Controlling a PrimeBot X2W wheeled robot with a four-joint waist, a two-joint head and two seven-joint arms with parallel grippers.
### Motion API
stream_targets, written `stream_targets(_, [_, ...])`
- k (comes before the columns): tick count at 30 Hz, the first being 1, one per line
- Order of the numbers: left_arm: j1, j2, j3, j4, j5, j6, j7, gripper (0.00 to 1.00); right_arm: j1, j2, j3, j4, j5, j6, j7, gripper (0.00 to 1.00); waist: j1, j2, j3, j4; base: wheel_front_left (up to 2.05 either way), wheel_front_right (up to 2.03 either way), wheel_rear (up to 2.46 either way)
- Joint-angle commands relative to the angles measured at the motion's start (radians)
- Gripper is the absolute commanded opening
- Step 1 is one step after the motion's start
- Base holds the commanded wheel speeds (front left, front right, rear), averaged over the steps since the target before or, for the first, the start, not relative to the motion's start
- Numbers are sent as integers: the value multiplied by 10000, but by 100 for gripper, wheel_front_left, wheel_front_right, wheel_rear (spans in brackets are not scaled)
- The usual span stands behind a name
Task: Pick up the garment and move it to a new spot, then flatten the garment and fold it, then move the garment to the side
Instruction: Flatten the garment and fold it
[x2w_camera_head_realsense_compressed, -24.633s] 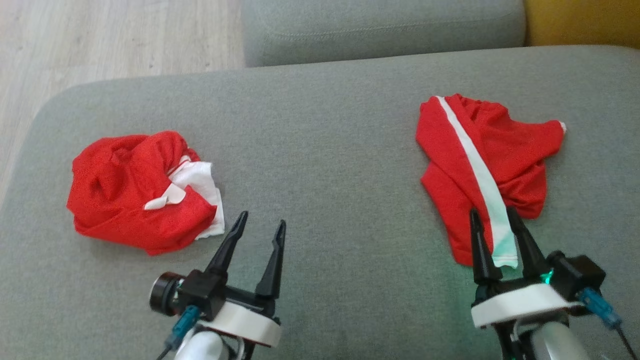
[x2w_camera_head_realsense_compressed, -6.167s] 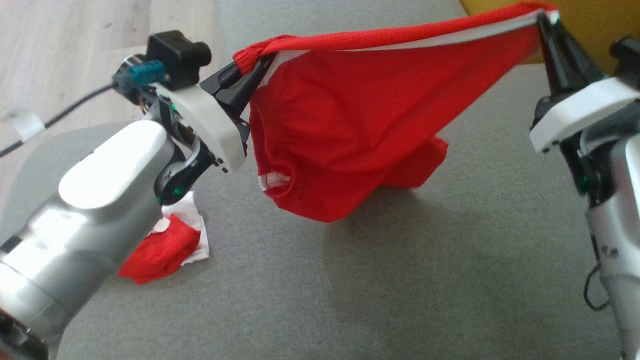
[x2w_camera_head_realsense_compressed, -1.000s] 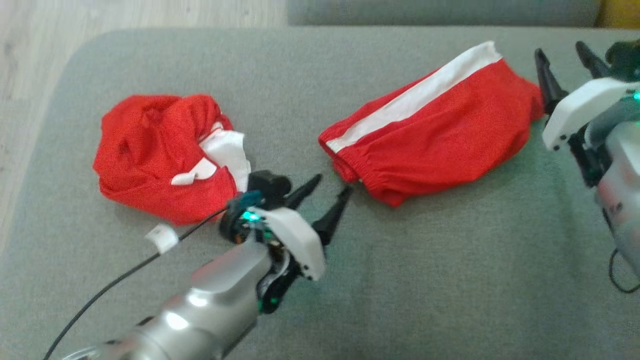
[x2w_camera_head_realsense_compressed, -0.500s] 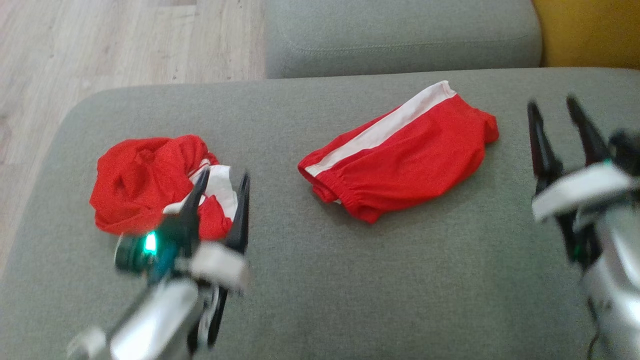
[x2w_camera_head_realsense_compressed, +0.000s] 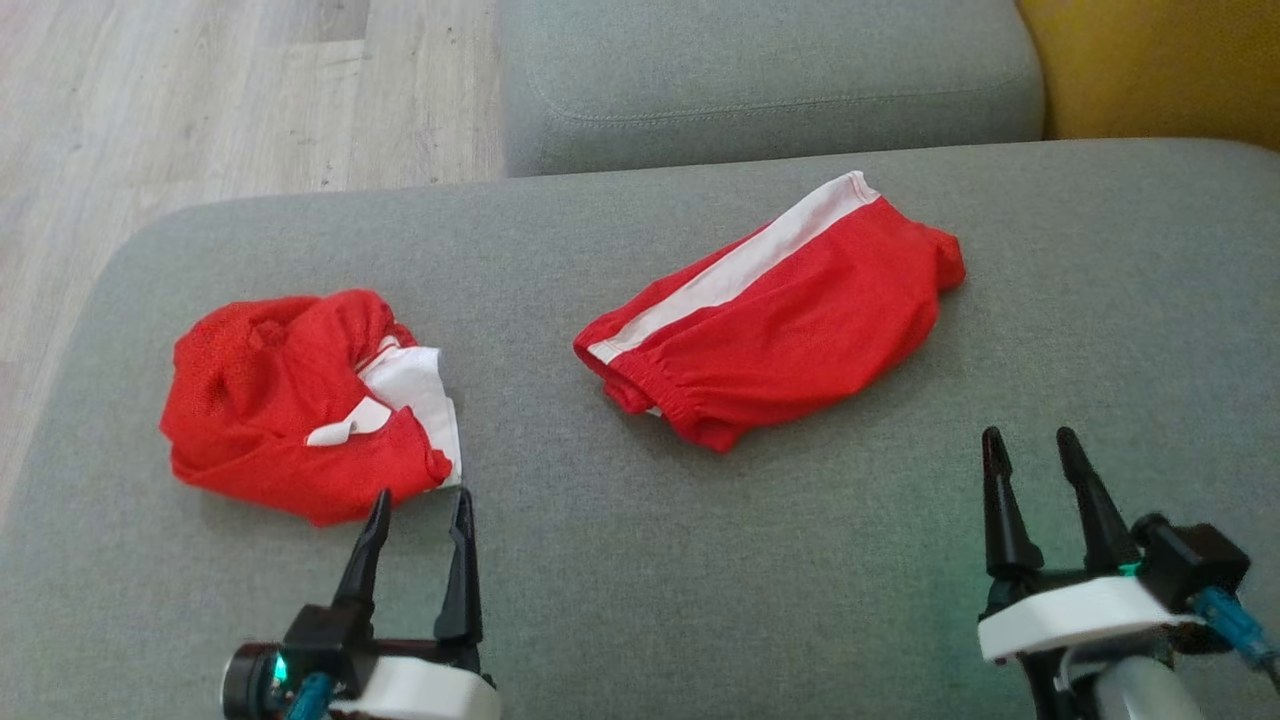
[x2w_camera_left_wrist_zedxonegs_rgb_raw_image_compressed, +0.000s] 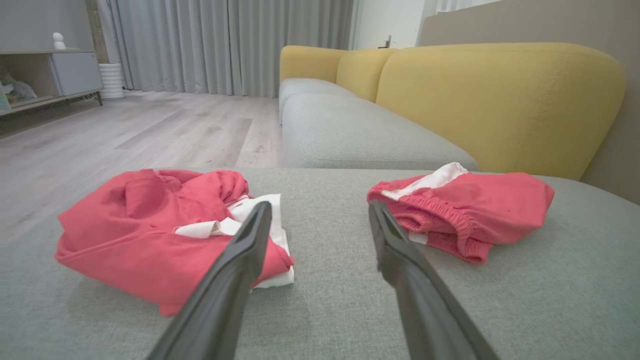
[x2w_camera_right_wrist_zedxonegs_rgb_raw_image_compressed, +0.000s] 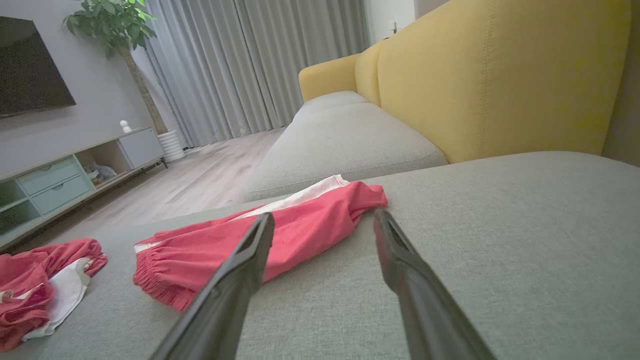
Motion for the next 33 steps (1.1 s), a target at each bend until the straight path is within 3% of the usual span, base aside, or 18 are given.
stream_targets(1, [-308, -94, 585, -182, 190, -147, -96, 100, -226, 50, 236, -380, -6, -7, -108, 100, 1, -1, -4, 3, 0, 0, 0])
stream_targets(11, [-428, -732, 1324, 206, 1025, -992, -97, 100, -416, 96, 134, -231, -157, -7, -90, 100, 1, -1, 184, 167, 0, 0, 0])
stream_targets(19, [-1127, -1073, 1388, 509, 1516, -1510, -97, 100, -2377, -252, -721, 130, -456, -7, 1139, 100, 1, -1, 1609, 673, 0, 0, 0])
stream_targets(25, [-1778, -1318, 1402, 590, 1802, -1797, -97, 100, -4661, -994, -1802, 1431, -627, -7, 2471, 100, 1, -1, 2739, 1248, 0, 0, 0])
stream_targets(33, [-2391, -1520, 1428, 625, 2030, -2081, -97, 100, -7254, -1721, -2908, 4137, -952, -7, 3786, 100, 1, -1, 3699, 1851, 0, 0, 0])
